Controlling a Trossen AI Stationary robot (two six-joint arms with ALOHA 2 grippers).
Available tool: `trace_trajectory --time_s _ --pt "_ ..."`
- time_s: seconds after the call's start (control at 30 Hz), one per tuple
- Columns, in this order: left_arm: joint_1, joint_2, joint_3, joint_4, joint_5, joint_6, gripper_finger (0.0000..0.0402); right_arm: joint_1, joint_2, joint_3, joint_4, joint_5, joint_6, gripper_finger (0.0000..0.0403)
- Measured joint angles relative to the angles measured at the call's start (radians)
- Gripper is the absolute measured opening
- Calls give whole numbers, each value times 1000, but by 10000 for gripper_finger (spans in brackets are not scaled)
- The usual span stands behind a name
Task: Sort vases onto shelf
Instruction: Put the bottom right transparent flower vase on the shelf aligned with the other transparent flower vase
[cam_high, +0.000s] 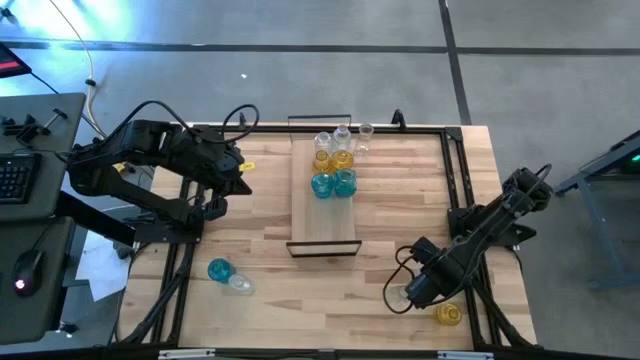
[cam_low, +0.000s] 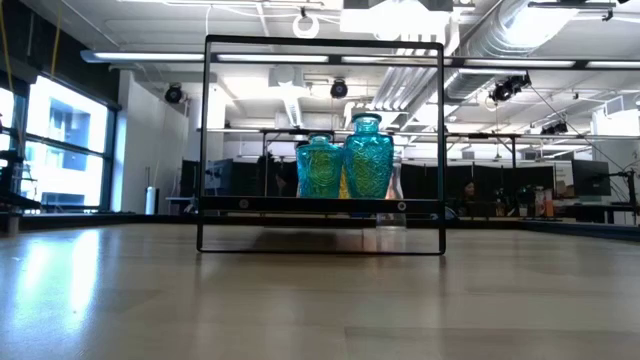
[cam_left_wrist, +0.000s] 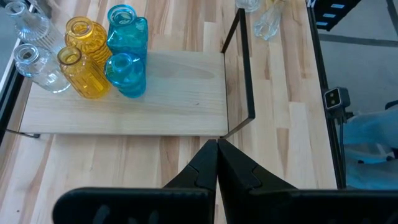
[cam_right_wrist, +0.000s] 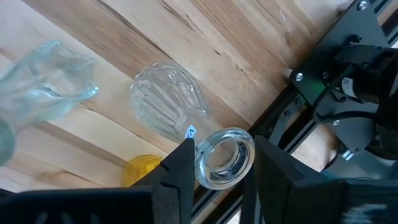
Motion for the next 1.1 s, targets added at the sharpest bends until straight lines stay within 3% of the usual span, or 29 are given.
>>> trace_trajectory --time_s 0.57,1.1 --pt "0 0 0 1 0 -1 1 0 -2 2 38 2 18 103" --pt "0 63 -1 166 -9 -51 1 -11 4 27 17 33 20 103"
